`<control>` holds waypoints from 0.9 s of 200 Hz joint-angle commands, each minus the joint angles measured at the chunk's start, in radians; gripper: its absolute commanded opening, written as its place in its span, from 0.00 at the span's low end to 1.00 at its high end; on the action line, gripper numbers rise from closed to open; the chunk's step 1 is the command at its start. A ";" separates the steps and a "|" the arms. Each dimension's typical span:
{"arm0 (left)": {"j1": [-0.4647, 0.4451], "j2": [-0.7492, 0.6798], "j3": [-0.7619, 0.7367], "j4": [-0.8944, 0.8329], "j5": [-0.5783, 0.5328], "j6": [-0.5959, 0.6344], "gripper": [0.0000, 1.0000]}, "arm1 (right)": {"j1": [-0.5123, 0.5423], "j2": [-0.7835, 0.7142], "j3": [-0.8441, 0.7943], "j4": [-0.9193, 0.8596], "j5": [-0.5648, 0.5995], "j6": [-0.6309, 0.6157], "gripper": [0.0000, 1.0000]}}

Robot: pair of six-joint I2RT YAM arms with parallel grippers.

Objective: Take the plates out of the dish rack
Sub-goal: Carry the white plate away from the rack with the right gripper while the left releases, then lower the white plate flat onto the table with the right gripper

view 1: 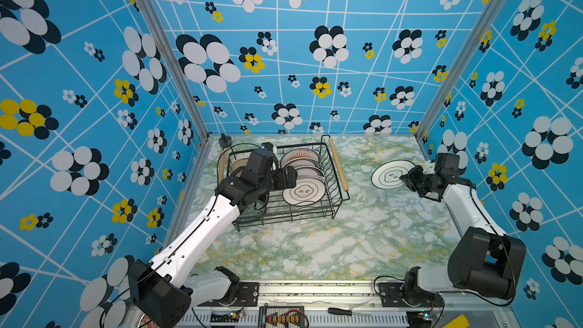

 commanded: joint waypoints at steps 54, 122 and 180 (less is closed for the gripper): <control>-0.033 -0.041 0.032 -0.045 -0.060 0.036 0.99 | -0.060 0.126 -0.024 0.118 -0.101 -0.017 0.02; -0.029 -0.071 0.028 -0.087 -0.174 0.100 0.99 | -0.080 0.198 -0.041 0.217 -0.123 0.027 0.09; -0.007 -0.116 -0.031 -0.058 -0.124 0.051 0.99 | -0.081 0.251 -0.039 0.256 -0.125 0.049 0.12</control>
